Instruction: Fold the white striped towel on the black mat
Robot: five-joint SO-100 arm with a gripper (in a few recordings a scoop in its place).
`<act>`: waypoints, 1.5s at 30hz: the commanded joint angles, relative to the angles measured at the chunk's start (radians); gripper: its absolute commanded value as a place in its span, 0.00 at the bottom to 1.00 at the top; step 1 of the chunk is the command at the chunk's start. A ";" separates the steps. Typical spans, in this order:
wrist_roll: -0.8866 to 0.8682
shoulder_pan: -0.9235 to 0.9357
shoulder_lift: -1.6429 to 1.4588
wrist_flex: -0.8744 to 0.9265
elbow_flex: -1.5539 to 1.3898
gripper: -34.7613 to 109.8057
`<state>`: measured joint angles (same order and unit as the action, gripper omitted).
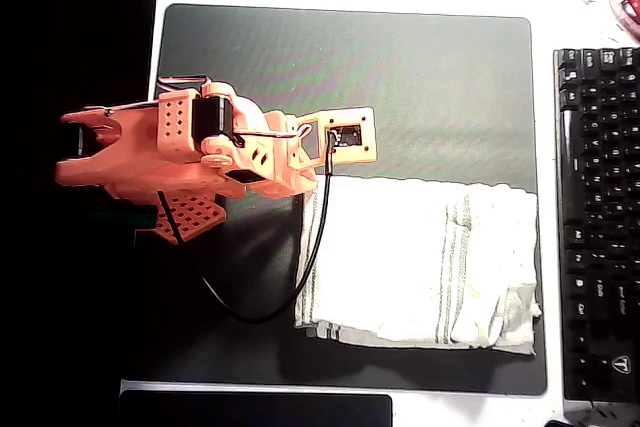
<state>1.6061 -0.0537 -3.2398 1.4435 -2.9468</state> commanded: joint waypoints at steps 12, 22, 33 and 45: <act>0.015 0.021 -0.118 -0.023 -0.160 0.24; -0.029 0.028 -0.120 -0.054 -0.210 0.24; -0.021 0.025 -0.120 -0.054 -0.210 0.24; -0.038 0.025 -0.120 -0.054 -0.210 0.24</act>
<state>1.5585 -0.0230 -3.3379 1.3867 -3.1355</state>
